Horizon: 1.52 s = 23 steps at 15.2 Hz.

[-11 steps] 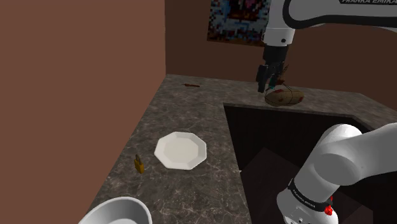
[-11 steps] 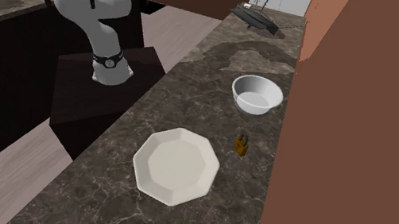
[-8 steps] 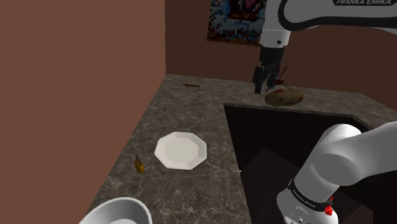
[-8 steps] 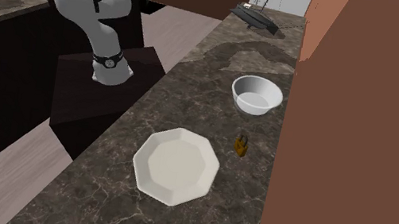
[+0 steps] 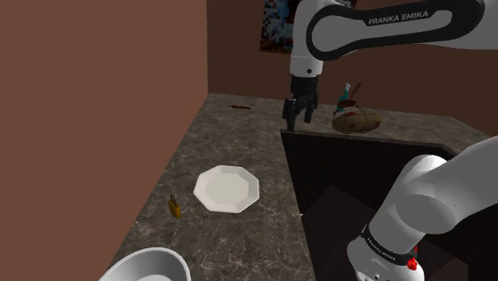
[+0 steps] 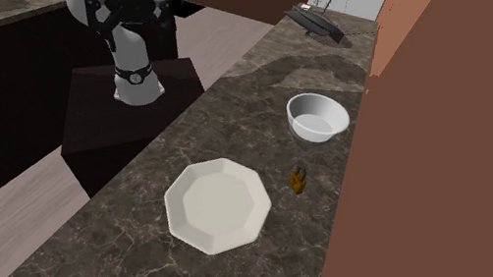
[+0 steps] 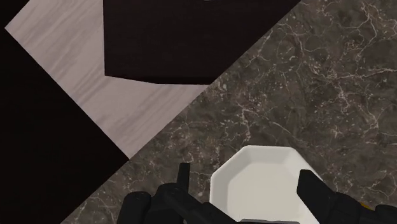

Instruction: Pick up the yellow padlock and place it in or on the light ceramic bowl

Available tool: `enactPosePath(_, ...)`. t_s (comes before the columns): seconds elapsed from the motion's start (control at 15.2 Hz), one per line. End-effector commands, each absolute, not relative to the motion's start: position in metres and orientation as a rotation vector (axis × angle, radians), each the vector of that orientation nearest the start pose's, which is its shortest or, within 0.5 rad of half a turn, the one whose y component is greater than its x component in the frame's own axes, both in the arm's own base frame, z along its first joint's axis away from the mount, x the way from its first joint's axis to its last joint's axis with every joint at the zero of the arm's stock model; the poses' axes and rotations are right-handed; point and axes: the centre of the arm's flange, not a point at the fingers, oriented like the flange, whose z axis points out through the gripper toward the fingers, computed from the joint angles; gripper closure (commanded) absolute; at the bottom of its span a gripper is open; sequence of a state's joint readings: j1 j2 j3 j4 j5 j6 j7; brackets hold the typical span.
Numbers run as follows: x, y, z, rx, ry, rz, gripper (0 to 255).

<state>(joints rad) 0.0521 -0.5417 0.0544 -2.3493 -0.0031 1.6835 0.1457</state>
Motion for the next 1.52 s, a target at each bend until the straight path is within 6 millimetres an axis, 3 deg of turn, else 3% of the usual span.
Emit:
enactPosePath(0.0,0.388,0.058,0.504,-3.177,0.070,0.198,0)
enactPosePath(1.45,0.550,0.248,0.352,-3.135,-0.014,0.288,0)
